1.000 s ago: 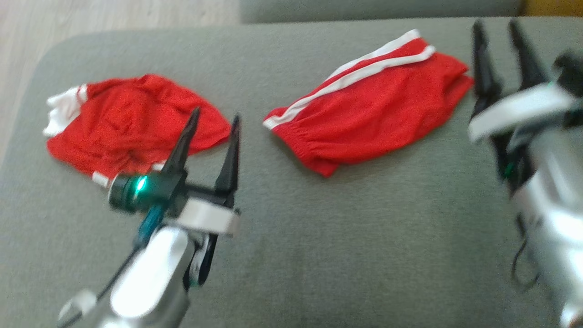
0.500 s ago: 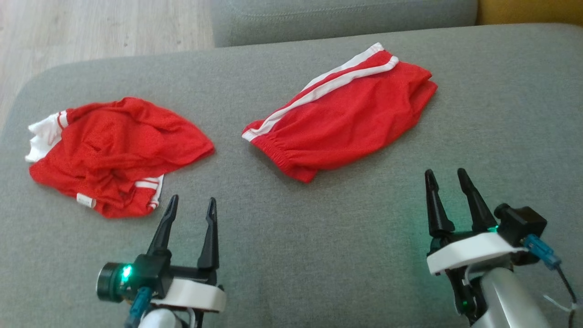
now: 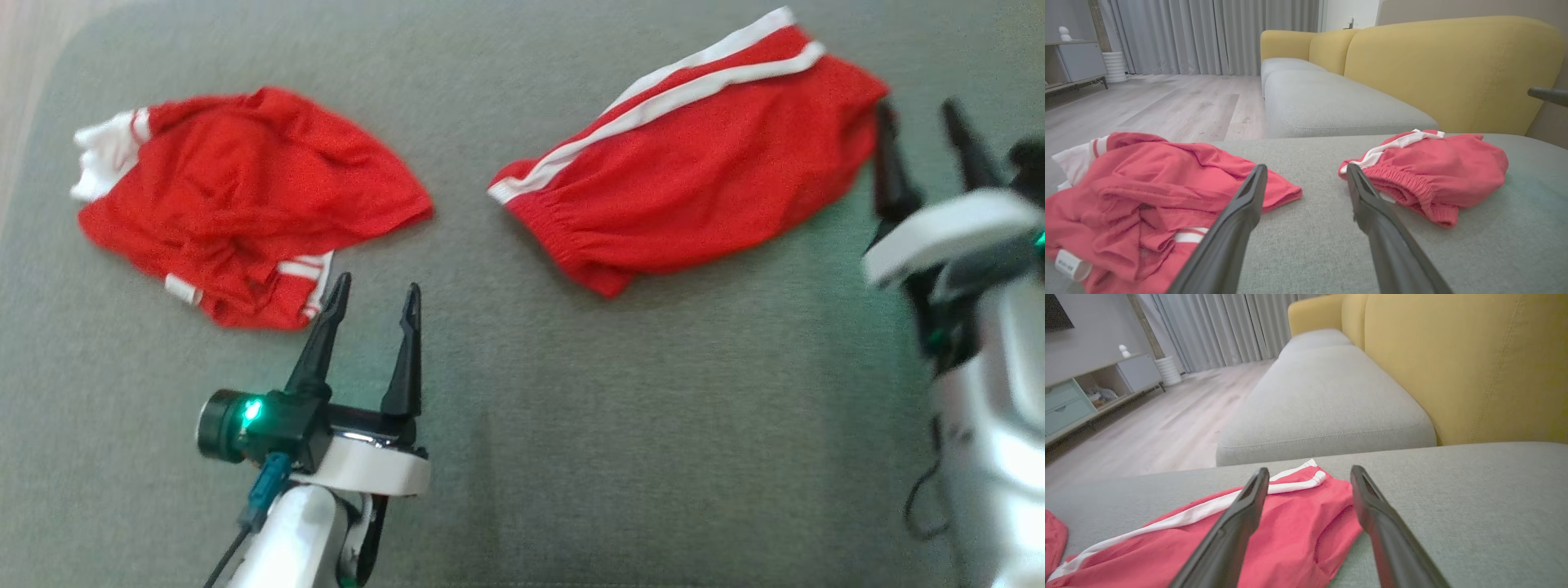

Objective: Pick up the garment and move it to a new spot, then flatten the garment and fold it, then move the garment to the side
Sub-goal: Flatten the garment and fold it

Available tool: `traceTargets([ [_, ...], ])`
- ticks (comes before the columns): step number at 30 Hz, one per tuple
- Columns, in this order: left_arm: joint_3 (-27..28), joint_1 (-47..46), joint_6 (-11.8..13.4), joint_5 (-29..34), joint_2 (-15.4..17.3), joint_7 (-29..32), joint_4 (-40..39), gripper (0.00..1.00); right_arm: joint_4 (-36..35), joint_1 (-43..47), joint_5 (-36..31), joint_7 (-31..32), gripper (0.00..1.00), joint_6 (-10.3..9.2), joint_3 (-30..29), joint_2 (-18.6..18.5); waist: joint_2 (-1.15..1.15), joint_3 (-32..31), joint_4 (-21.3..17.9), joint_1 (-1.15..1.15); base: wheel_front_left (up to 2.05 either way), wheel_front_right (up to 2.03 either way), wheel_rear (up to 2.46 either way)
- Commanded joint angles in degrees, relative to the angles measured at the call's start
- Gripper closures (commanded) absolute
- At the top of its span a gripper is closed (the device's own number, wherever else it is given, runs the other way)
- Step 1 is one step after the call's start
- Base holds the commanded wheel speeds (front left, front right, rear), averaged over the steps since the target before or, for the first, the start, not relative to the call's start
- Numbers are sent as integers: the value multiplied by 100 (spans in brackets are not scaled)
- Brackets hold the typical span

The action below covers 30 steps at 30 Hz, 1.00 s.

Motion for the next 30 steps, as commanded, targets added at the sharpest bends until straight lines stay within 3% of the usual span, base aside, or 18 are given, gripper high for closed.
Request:
traceTargets([
  [1, 202, -202, -32, 62, -23, -29, -122, 0, -19, -290, -87, 172, 0, -5, 15, -74, 0, 265, 254, -1, 0, 0, 0],
  [6, 230, -363, -152, 137, -135, -29, -64, 0, 879, -1213, -372, 788, 0, -5, -427, -274, 0, 569, 526, -1, 0, 0, 0],
  [15, 108, -580, -283, 201, -242, -29, 11, 0, 2532, -2215, -1635, 1012, 0, -5, -1403, -736, 0, 904, 839, -1, 0, 0, 0],
  [24, 119, -617, -268, 183, -261, -29, -17, 0, 3439, -2443, -2321, 1112, 0, -5, -1811, -586, 0, 944, 800, -1, 0, 0, 0],
  [26, 144, -624, -267, 194, -262, -29, -16, 0, 3600, -2530, -2327, 1031, 98, -5, -1714, -535, 0, 945, 753, -1, 0, 0, 0],
  [30, 179, -628, -275, 200, -263, -29, 9, 0, 3761, -2675, -2243, 514, 100, -5, -1541, -622, 0, 854, 612, -1, 0, 0, 0],
])
